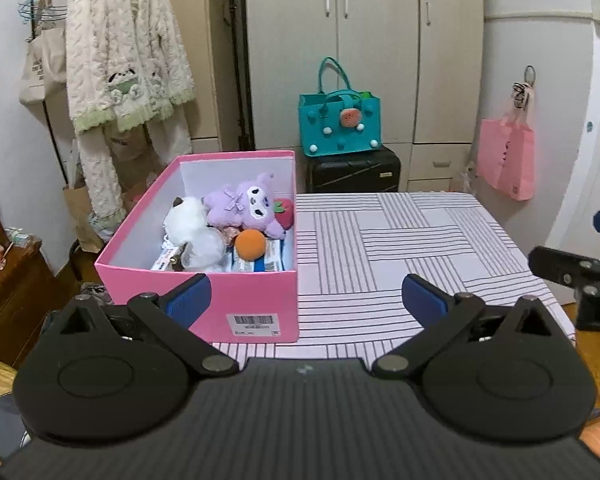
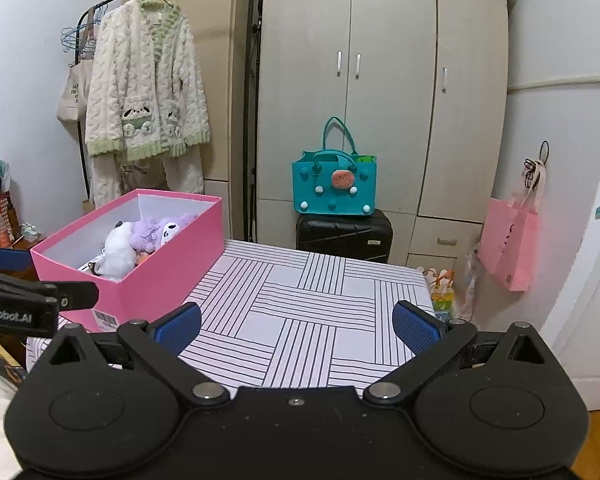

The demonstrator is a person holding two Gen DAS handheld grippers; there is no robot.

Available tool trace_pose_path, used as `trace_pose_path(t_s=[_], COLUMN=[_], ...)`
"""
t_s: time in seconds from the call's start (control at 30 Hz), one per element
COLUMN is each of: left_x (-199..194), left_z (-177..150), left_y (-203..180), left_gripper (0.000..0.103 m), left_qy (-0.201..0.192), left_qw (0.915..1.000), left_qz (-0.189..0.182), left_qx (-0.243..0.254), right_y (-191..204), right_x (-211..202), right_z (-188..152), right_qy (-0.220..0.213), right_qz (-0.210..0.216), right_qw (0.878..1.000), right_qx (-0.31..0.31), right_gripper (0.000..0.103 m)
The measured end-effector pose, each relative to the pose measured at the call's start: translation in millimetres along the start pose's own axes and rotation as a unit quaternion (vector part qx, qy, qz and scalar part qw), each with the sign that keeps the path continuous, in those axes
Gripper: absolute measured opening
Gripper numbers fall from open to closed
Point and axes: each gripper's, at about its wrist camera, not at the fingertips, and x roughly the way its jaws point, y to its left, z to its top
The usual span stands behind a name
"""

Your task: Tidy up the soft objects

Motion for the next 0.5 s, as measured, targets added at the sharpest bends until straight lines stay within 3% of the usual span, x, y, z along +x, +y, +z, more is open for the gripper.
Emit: trace_pose_path(t_s=[0.3, 0.5], left_x=[9, 11], left_z=[-6, -10], left_y=[0, 1], left_gripper=[0.103, 0.103], left_qy=[-0.001, 0.001], left_qw=[0.9995, 0.9996], left_qz=[0.031, 0.029], left_qx=[-0.003, -0.005], right_y=[1, 1], right_x=[2, 4], right_z=[-5, -10], right_qy=[0.0, -0.005], right_qz=[-0.02, -0.031], right_qw=[1.0, 0.999], right_qx=[-0.005, -0.005], right_gripper=[0.103, 0.103])
